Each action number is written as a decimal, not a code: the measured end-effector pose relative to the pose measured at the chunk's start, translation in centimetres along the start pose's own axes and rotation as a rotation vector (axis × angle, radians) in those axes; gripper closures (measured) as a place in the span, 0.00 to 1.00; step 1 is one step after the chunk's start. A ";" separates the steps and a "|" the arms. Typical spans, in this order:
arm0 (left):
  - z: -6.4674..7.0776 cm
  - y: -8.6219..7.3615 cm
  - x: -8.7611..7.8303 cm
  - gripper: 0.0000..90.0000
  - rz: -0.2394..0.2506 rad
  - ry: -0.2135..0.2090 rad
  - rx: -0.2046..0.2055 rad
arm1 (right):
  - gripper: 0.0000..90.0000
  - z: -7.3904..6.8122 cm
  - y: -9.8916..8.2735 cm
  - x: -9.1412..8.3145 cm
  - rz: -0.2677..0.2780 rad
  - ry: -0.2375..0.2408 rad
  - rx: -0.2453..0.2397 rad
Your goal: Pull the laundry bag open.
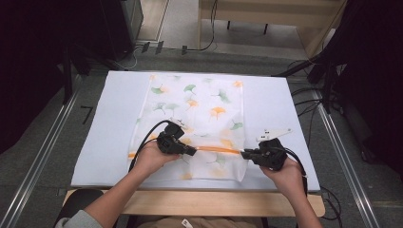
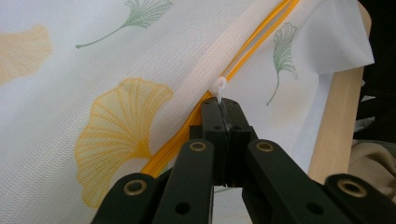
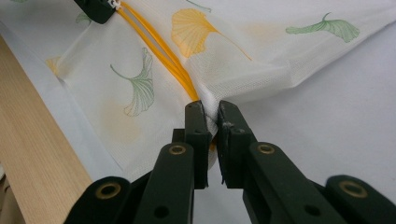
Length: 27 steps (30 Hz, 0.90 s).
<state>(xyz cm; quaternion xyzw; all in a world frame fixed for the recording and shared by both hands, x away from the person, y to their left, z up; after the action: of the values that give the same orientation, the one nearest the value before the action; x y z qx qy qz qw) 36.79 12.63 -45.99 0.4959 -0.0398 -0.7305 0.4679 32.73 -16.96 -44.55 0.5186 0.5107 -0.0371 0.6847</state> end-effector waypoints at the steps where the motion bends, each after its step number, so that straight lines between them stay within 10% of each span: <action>1: -0.1 0.0 0.0 1.00 0.004 -0.010 -0.008 | 0.95 0.0 0.0 0.0 0.002 0.000 0.000; 27: -1.0 -2.2 -2.6 1.00 0.004 0.026 -0.045 | 0.95 -0.1 0.0 0.0 0.005 0.007 -0.008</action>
<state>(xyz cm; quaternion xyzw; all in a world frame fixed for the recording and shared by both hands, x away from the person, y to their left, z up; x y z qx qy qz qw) 36.33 16.11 -45.87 0.4946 -0.0183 -0.7238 0.4808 32.71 -16.90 -44.58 0.5170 0.5119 -0.0316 0.6853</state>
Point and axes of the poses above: each handheld gripper's, and its own axes: x roughly forward along the jaws, y roughly out of its top, z roughly to its right, the point moved 3 cm from there along x, roughly forward along the jaws, and after that the axes turned 9 degrees about -y, right-handed, at the moved point
